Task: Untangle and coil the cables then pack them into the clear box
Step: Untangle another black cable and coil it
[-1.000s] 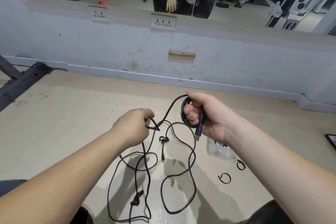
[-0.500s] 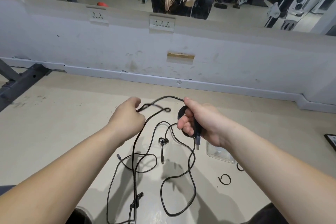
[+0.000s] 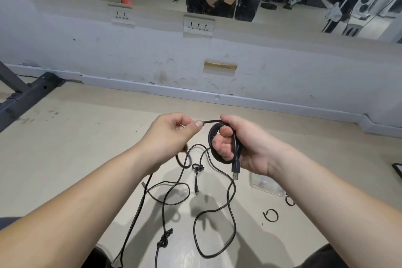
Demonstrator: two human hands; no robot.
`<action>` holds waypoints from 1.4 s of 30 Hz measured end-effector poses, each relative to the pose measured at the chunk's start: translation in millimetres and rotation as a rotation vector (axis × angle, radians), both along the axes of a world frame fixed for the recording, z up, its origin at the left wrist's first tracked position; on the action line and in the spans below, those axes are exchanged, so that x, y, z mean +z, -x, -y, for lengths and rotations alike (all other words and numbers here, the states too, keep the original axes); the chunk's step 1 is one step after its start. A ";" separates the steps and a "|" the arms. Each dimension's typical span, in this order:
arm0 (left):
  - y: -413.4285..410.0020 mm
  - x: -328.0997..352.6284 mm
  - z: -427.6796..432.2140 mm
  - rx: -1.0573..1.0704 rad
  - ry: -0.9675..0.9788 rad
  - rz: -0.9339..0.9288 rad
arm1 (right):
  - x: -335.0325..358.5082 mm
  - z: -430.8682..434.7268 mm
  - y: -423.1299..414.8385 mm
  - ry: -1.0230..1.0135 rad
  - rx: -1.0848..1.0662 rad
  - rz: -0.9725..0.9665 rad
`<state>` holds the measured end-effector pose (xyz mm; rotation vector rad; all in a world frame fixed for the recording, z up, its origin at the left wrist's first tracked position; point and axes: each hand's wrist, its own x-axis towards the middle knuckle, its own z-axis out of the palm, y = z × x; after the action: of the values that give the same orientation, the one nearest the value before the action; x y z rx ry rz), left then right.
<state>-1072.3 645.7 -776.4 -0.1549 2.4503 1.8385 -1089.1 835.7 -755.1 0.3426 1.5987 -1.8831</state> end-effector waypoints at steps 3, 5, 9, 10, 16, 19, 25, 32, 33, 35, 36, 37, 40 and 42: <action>1.5 -6.9 2.4 -0.096 0.036 0.047 | 0.5 1.0 1.2 0.079 -0.043 0.058; 3.1 -14.5 4.1 -0.134 0.163 0.083 | 4.9 1.5 3.2 0.203 -0.099 0.108; 4.4 -24.2 10.4 -0.035 0.559 0.070 | 17.1 -2.6 10.0 0.381 -0.264 0.106; 2.2 -24.8 8.0 -0.043 0.577 0.053 | 18.7 -4.1 11.7 0.400 -0.327 0.102; -11.5 -20.1 -18.8 -0.051 0.043 0.063 | 10.4 -14.2 24.1 0.425 -0.670 0.044; -19.5 -22.3 -23.5 -0.273 0.128 0.176 | 4.6 -12.6 26.2 0.306 -0.704 -0.053; -23.5 -15.6 -26.1 -0.370 0.463 -0.074 | -19.8 -12.4 23.9 -0.648 -0.349 -0.631; -17.9 8.2 -14.4 -0.407 0.156 -0.014 | -29.4 -8.4 8.7 -1.010 0.069 -0.844; -17.1 10.8 -13.0 -0.375 0.054 0.034 | -27.7 -5.1 4.5 -0.967 0.126 -0.843; -13.4 15.7 -7.9 -0.279 -0.085 0.074 | -21.0 -0.1 -2.9 -0.795 0.207 -0.793; -11.2 17.2 -4.7 -0.229 -0.122 0.072 | -16.8 1.1 -5.5 -0.692 0.242 -0.738; -9.0 17.8 -1.3 -0.185 -0.142 0.063 | -13.3 2.0 -7.3 -0.586 0.284 -0.677; -5.7 14.3 4.7 -0.106 -0.103 0.014 | -3.7 6.2 -12.5 -0.254 0.419 -0.512; -4.7 10.6 5.3 -0.079 -0.047 -0.041 | 2.9 8.5 -15.0 -0.069 0.454 -0.397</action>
<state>-1067.6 640.4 -765.8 -0.0168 2.3998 1.8828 -1074.1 827.2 -752.1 -0.3663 1.8098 -1.6050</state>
